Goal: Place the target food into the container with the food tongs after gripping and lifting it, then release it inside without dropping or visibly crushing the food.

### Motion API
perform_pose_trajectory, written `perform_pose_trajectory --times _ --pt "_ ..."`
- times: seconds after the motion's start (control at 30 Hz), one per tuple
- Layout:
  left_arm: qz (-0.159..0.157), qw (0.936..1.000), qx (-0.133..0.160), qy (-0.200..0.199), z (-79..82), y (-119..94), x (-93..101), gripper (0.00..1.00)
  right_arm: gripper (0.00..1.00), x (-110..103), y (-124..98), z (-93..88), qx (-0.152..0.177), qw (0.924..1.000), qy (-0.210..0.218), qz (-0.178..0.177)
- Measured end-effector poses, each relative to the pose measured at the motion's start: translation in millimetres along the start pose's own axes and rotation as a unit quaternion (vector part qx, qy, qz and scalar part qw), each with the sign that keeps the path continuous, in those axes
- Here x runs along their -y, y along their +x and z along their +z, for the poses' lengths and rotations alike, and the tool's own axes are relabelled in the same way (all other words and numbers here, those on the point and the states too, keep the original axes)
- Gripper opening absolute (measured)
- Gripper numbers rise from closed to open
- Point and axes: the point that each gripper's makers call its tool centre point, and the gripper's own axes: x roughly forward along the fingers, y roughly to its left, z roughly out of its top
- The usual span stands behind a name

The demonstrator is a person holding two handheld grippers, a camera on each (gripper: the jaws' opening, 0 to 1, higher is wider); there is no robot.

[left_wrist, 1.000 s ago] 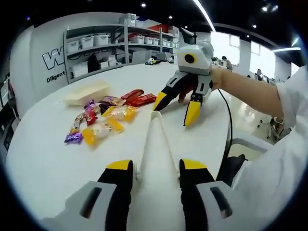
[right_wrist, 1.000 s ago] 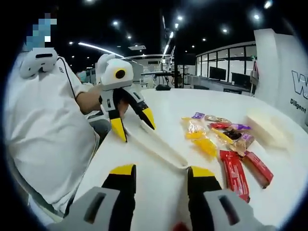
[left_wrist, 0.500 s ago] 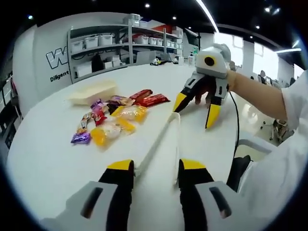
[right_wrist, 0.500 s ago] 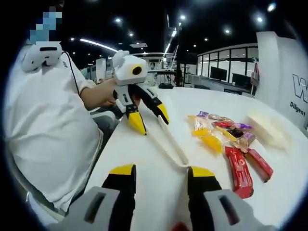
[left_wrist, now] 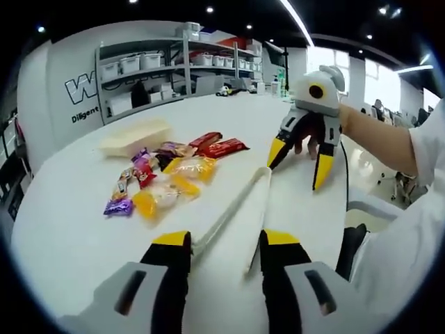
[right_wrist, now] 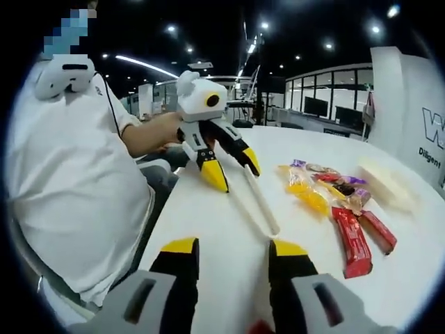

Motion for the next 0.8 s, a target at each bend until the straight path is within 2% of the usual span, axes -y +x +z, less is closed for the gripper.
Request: perform_pose_trajectory --times 0.07,0.2,0.53,0.67,0.8 --pt "0.000 1.0000 0.002 0.001 0.5 0.6 0.0 0.38 0.39 1.3 0.4 -0.6 -0.003 1.0000 0.001 -0.006" --pt "-0.002 1.0000 0.004 0.003 0.7 1.1 -0.1 0.38 0.37 0.6 -0.8 1.3 0.000 1.0000 -0.002 -0.004" --pt "-0.007 0.9999 0.000 0.015 1.0 0.3 0.0 0.38 0.38 20.1 -4.0 11.9 0.025 0.9995 0.003 -0.021" --pt "-0.007 0.9998 -0.002 0.018 1.3 0.6 -0.3 0.37 0.40 30.1 0.9 12.7 0.021 0.9994 0.003 -0.027" --pt "-0.008 0.9998 -0.003 0.020 1.2 0.3 -0.5 0.37 0.37 36.2 8.3 11.7 0.014 0.9997 0.001 -0.022"
